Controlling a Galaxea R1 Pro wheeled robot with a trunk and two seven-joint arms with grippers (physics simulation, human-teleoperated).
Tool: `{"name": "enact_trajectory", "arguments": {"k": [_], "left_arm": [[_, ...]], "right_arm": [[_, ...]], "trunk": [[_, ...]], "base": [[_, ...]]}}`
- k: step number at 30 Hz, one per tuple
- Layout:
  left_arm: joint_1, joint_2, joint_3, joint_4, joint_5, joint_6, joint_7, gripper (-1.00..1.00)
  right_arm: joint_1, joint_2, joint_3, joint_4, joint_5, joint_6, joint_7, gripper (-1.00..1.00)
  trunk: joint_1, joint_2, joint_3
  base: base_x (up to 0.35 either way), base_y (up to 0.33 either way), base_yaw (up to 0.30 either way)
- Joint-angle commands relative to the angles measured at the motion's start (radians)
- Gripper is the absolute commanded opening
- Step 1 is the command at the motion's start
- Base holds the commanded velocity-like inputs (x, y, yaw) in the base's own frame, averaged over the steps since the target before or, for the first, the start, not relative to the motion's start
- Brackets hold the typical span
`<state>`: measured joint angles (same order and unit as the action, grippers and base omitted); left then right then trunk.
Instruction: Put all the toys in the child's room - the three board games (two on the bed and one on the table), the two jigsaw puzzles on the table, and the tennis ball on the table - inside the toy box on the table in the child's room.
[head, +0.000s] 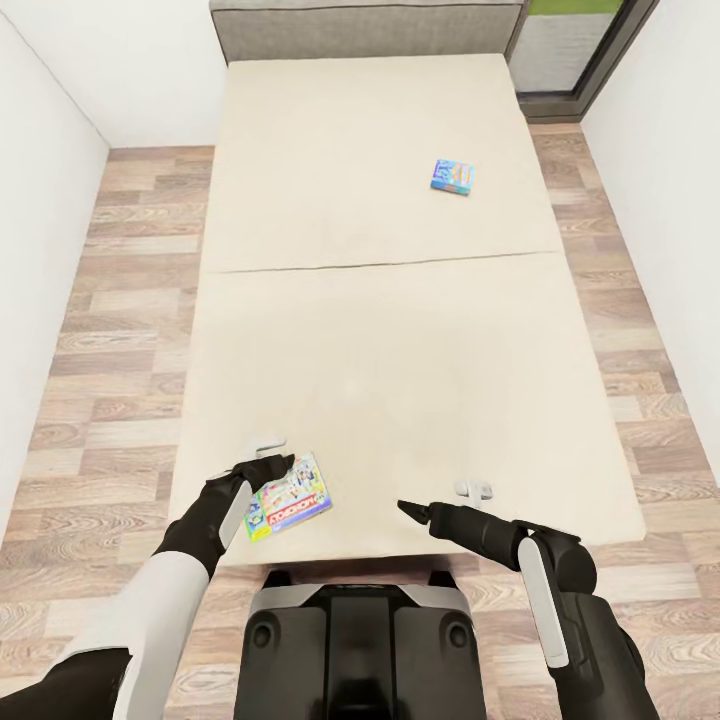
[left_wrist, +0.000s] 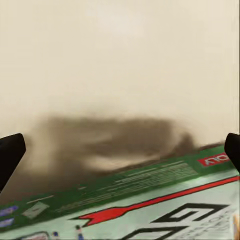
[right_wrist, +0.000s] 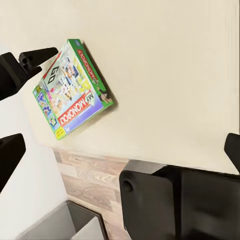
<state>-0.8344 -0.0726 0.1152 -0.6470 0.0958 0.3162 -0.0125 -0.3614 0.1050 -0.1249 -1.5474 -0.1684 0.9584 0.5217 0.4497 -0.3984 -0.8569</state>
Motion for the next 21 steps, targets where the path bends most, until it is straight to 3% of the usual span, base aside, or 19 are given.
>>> {"name": "enact_trajectory", "arguments": {"k": [1, 21], "left_arm": [[0.000, -0.001, 0.005, -0.002, 0.010, 0.007, -0.001, 1.00], [0.000, -0.003, 0.003, -0.002, 0.010, 0.006, -0.001, 1.00]], "right_arm": [[-0.001, 0.001, -0.002, 0.000, -0.002, 0.007, 0.002, 1.00], [-0.001, 0.001, -0.002, 0.000, 0.004, 0.005, 0.003, 1.00]], "trunk": [[0.000, -0.002, -0.001], [0.000, -0.002, -0.001]], "base": [[-0.124, -0.124, 0.000], [-0.023, -0.023, 0.000]]}}
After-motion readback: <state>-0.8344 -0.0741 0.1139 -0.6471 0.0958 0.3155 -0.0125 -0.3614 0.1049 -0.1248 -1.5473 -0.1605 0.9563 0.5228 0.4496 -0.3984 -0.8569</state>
